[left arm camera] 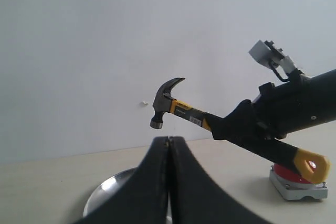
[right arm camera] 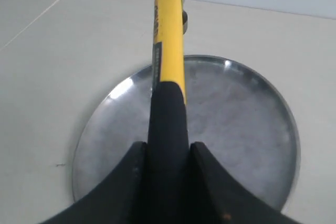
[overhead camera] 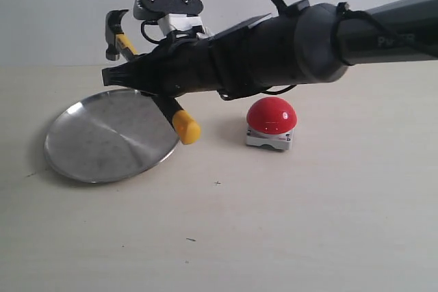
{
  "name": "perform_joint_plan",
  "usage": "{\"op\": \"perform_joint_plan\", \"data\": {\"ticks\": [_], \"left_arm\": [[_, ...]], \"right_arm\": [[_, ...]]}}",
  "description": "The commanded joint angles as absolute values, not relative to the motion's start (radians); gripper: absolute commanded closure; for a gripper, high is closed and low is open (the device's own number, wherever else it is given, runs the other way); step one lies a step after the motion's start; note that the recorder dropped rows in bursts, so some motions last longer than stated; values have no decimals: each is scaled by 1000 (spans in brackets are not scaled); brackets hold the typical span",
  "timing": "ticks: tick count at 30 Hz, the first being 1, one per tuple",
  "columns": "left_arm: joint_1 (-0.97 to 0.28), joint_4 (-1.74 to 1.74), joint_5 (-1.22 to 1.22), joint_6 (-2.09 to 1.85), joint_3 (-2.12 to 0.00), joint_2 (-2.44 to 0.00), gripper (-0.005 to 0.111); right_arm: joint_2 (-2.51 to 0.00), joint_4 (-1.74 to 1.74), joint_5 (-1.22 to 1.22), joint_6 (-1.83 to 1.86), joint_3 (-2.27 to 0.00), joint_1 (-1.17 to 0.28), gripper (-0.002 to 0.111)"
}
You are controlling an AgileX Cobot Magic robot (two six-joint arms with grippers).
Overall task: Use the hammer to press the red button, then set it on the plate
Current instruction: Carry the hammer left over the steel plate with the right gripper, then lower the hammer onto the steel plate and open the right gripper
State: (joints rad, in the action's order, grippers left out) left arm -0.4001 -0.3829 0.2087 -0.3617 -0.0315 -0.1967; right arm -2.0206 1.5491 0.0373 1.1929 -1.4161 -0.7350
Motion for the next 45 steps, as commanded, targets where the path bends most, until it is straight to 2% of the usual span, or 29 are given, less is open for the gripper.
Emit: {"op": "perform_joint_plan", "data": {"ticks": [1, 17, 24, 45], "left_arm": [[-400, -378, 209, -362, -27, -194, 107], [-400, -378, 209, -362, -27, -194, 107], [-400, -378, 209, -362, -27, -194, 107], [-400, -378, 209, -362, -27, -194, 107]], "right_arm": [[-2069, 1565, -26, 1202, -1504, -733, 108], [-2329, 1581, 0, 1198, -1763, -756, 108], [-2389, 1744, 74, 1198, -1785, -756, 108], [-2440, 1744, 119, 1320, -1785, -756, 108]]}}
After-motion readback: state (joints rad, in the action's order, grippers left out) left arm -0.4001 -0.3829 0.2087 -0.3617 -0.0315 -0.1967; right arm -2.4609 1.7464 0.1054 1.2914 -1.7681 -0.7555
